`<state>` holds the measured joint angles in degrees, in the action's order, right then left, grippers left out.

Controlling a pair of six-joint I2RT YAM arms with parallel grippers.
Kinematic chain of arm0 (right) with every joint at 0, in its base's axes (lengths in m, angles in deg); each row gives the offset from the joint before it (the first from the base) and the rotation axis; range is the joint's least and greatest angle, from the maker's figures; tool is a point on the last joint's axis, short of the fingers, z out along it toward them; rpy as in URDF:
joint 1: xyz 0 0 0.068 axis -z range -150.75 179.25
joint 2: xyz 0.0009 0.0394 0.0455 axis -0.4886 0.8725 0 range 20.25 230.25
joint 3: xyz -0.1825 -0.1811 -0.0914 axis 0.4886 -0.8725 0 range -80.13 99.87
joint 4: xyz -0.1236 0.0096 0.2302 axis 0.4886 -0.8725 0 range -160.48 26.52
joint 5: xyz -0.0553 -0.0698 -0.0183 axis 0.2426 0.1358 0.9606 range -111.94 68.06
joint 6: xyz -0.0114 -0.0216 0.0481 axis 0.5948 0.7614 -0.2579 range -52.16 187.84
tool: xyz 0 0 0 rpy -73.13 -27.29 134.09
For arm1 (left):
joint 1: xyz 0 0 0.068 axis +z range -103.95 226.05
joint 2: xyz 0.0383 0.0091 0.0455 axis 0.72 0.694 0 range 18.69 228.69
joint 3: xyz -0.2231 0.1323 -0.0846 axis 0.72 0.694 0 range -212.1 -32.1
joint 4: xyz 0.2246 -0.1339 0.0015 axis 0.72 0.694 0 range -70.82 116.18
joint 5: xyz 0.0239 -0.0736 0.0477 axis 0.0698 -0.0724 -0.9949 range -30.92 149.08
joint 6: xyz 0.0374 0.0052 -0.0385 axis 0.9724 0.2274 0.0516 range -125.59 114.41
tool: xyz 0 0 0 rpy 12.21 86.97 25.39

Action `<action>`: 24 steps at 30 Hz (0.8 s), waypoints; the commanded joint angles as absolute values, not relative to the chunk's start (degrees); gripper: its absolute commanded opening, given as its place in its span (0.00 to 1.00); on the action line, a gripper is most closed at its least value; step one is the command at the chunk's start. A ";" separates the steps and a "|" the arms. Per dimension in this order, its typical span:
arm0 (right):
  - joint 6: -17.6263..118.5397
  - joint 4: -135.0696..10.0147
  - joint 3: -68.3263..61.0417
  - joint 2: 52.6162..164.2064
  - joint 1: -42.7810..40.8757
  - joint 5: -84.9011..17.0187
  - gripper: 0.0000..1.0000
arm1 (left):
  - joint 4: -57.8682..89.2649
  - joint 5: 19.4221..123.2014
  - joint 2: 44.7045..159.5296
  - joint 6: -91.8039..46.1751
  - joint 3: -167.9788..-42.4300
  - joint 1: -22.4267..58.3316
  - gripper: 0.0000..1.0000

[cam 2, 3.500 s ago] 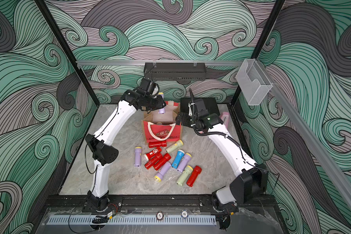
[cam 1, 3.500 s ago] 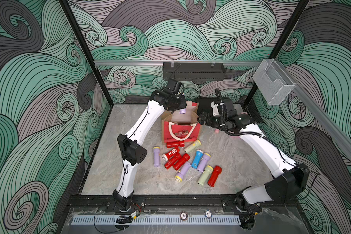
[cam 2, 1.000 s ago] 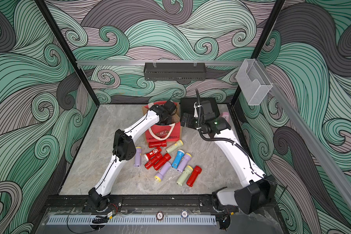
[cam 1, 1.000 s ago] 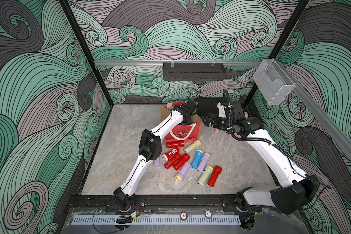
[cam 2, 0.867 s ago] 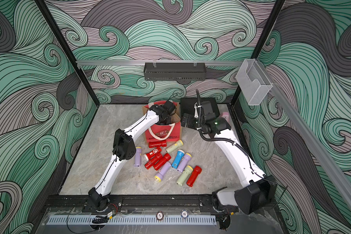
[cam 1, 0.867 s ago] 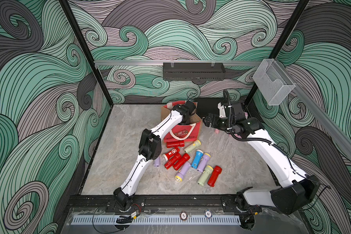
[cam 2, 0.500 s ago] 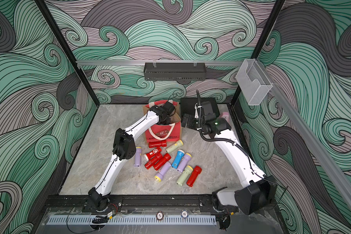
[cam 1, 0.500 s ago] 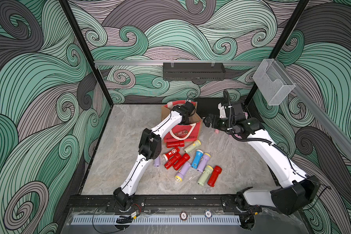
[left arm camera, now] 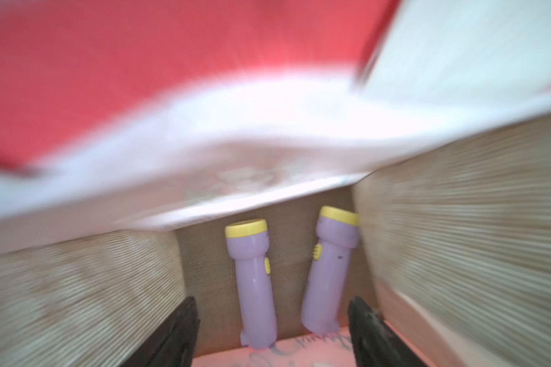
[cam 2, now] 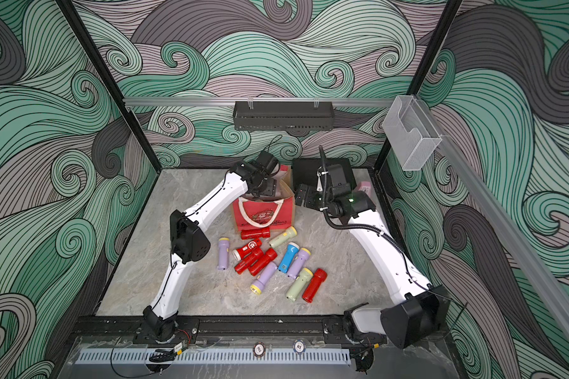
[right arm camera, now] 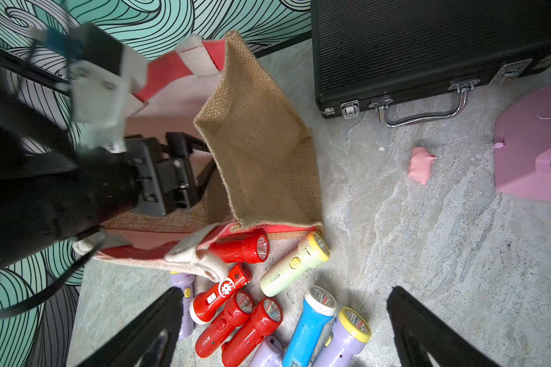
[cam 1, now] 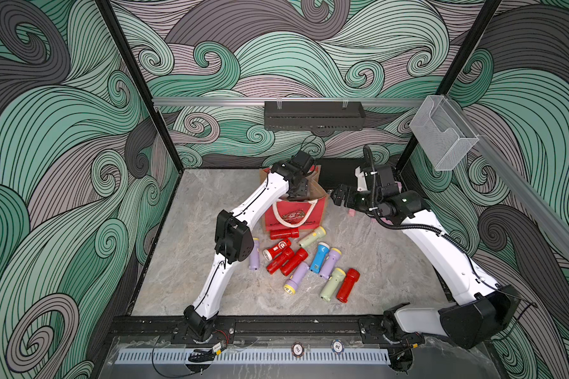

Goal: Put the flashlights into the tote bags
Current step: Place the flashlight in the canvas bag, then pick up the flashlight from the center of the board.

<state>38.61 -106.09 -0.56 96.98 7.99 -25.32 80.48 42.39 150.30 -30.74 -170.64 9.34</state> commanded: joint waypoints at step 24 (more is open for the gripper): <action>20.90 -124.22 -24.00 81.44 7.07 -24.22 1.00 | 68.02 59.48 102.59 -27.99 -132.21 9.75 0.99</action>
<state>25.82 -122.22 -21.09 82.03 7.62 -24.01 70.93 57.15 105.86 -29.74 -134.55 9.34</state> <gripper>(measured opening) 0.996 0.986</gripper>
